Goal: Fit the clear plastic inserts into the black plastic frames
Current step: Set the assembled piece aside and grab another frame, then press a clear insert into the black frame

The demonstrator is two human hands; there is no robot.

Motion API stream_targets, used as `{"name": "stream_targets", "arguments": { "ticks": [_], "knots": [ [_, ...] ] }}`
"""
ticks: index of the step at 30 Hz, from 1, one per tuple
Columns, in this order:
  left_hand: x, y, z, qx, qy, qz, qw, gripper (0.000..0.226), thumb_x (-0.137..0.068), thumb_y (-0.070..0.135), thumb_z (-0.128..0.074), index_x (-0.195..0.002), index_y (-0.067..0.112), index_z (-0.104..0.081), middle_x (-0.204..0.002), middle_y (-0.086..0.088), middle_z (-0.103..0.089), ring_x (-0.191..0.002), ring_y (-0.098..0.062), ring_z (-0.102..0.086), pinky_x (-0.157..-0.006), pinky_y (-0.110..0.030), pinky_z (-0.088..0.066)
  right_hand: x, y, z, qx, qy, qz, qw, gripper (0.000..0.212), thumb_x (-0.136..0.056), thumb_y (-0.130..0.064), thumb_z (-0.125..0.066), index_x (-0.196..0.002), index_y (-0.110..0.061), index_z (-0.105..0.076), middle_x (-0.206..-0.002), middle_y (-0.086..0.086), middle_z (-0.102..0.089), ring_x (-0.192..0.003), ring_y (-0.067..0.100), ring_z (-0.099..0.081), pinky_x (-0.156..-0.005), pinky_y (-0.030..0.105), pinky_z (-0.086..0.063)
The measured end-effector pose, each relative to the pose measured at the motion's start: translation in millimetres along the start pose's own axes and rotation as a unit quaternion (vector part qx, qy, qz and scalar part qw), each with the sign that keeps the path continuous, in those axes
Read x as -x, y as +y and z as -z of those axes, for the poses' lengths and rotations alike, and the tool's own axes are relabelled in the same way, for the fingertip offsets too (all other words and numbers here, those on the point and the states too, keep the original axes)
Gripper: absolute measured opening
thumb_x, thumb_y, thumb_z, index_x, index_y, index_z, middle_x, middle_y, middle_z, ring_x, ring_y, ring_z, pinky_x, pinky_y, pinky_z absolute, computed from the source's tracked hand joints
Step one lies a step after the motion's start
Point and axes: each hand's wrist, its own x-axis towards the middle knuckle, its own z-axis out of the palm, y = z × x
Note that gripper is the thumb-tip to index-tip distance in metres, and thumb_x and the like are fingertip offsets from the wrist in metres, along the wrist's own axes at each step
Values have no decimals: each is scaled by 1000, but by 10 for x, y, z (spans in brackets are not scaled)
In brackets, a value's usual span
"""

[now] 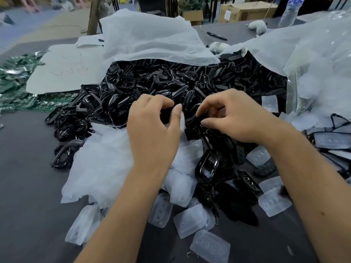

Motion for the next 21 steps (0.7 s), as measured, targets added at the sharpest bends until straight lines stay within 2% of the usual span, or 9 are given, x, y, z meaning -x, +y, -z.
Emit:
{"name": "stream_targets", "arguments": {
  "ticks": [1, 3, 6, 9, 11, 14, 16, 18, 21],
  "knots": [
    [-2, 3, -5, 4, -10, -13, 1000, 18, -94, 32, -74, -84, 17, -72, -83, 7, -62, -80, -16, -59, -75, -38, -50, 2, 0, -9, 3, -12, 6, 1000, 14, -87, -23, -83, -93, -34, -77, -70, -9, -68, -62, 1, -60, -69, 24, -50],
    [20, 26, -21, 32, -97, -44, 994, 25, -90, 38, -79, -76, 19, -69, -75, 10, -59, -76, -12, -54, -71, -31, -45, -2, 32, -4, 4, -6, 6, 1000, 15, -87, -23, -83, -92, -35, -77, -72, -7, -69, -61, 2, -61, -67, 25, -51],
    [86, 25, -53, 29, -274, -101, 956, 33, -74, 55, -87, -82, 25, -78, -89, 10, -61, -97, -20, -49, -90, -30, -41, -10, 102, -44, -48, 8, -8, 999, 15, -88, -16, -81, -93, -30, -76, -71, -2, -71, -57, 7, -60, -65, 32, -52],
    [91, -24, -45, 18, -357, -91, 930, 32, -66, 56, -90, -82, 30, -81, -101, 10, -53, -111, -21, -37, -107, -35, -34, 24, 128, -165, -142, 4, -13, 990, 15, -91, -10, -78, -98, -23, -75, -68, 2, -67, -51, 11, -57, -57, 25, -47],
    [69, -36, -41, 39, -358, -67, 931, 25, -67, 48, -93, -79, 31, -80, -104, 8, -56, -112, -20, -38, -106, -30, -34, 40, 147, -249, -210, 40, -14, 977, 16, -93, -6, -75, -102, -19, -75, -74, 11, -66, -52, 12, -57, -52, 20, -45],
    [39, -15, -30, 101, -314, -12, 944, 20, -73, 34, -93, -76, 26, -75, -103, 5, -66, -105, -18, -50, -90, -17, -39, 42, 164, -323, -315, 94, -8, 944, 24, -93, 1, -72, -108, -18, -76, -77, 4, -60, -55, 13, -56, -48, 20, -43],
    [16, -25, -20, 167, -249, 32, 953, 18, -83, 24, -88, -79, 17, -72, -99, 2, -72, -91, -20, -61, -75, -27, -46, 49, 181, -337, -361, 103, 3, 927, 34, -91, 5, -71, -114, -20, -76, -79, 0, -63, -60, 15, -57, -52, 22, -46],
    [-9, -31, -2, 221, -179, 69, 956, 16, -95, 19, -76, -87, 10, -67, -95, -7, -76, -78, -27, -65, -67, -40, -50, 61, 195, -340, -401, 103, 4, 910, 39, -87, 5, -70, -116, -21, -74, -82, 1, -67, -65, 16, -59, -55, 22, -48],
    [-13, -12, 13, 297, -124, 136, 937, 20, -109, 20, -55, -98, 4, -51, -91, -15, -77, -73, -31, -75, -59, -43, -59, 59, 202, -355, -422, 109, -9, 900, 29, -84, 3, -73, -107, -14, -70, -81, 2, -68, -66, 15, -62, -52, 23, -48]
  ]
}}
